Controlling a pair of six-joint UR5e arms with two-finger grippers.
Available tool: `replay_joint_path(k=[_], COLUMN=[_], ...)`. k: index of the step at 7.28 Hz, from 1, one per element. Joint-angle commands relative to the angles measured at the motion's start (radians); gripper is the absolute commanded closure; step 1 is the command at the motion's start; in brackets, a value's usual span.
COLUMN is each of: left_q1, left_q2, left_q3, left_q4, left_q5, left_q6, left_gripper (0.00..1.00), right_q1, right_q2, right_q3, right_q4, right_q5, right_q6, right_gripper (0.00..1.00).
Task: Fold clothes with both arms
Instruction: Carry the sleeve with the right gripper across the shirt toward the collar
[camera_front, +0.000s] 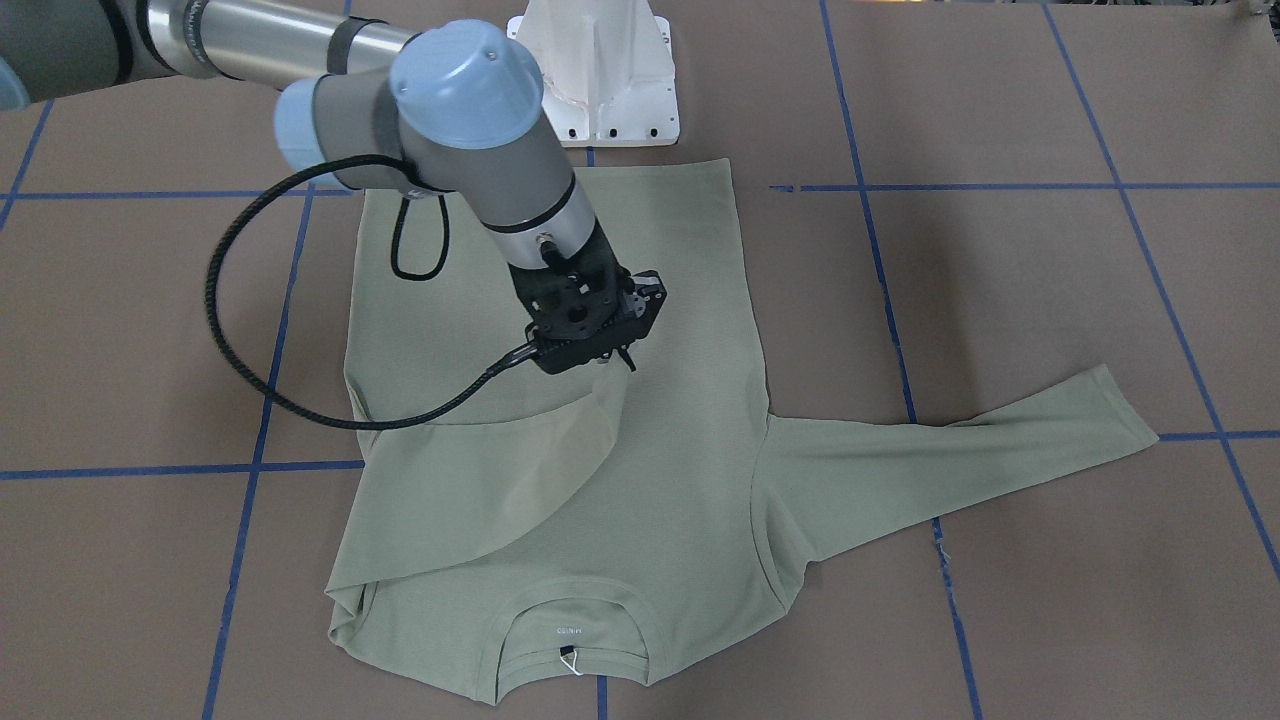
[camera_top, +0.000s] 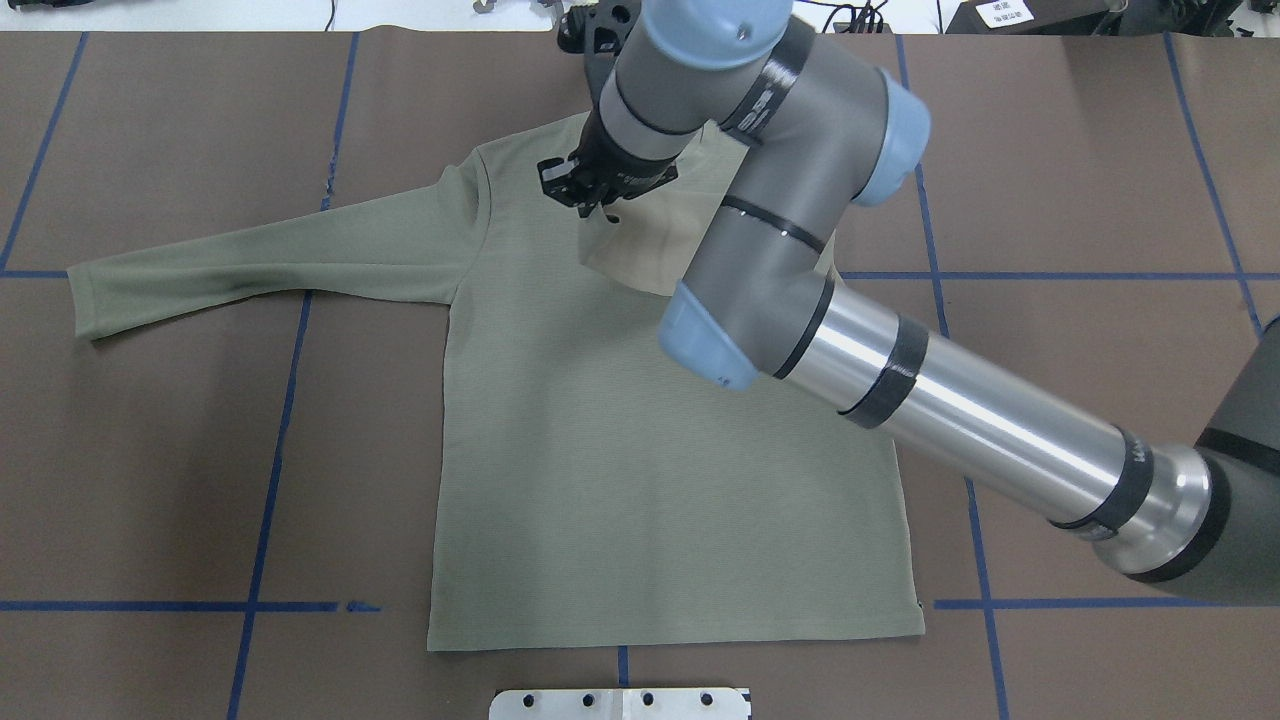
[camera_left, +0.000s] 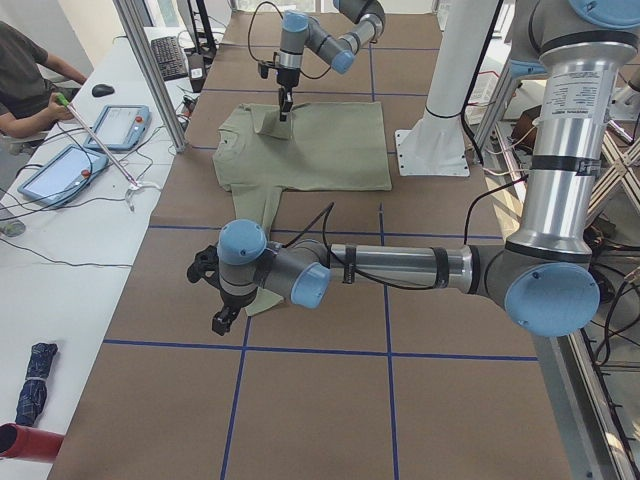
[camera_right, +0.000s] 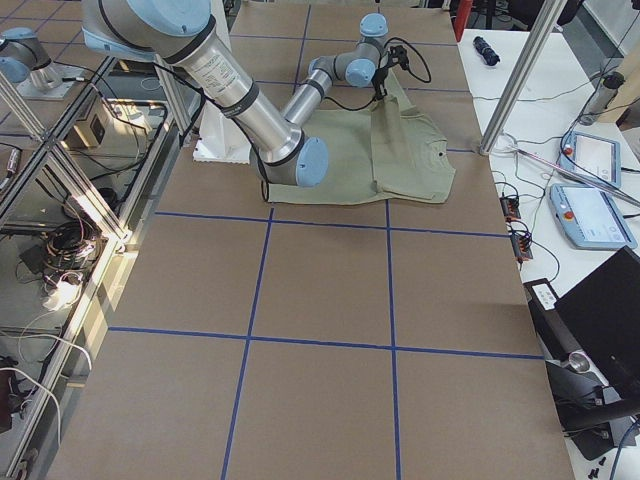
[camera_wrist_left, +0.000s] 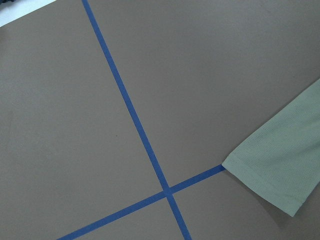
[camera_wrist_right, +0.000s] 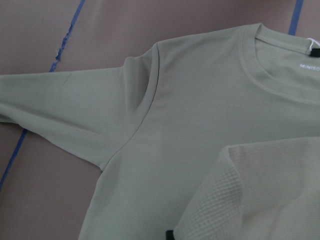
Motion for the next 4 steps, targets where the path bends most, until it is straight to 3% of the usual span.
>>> replay_joint_path(k=[1, 4], left_q1=[0.000, 0.000], left_q2=[0.002, 0.002], left_q3=[0.001, 0.000], left_q4=[0.000, 0.000], left_q5=[0.001, 0.001], left_q6=[0.000, -0.002], left_gripper=[0.00, 0.00], right_q1=[-0.061, -0.087], right_q2=[0.016, 0.013], right_q3=[0.000, -0.012], right_q4=[0.002, 0.029], right_q5=[-0.061, -0.087], right_q6=[0.032, 0.043], right_gripper=[1.00, 1.00])
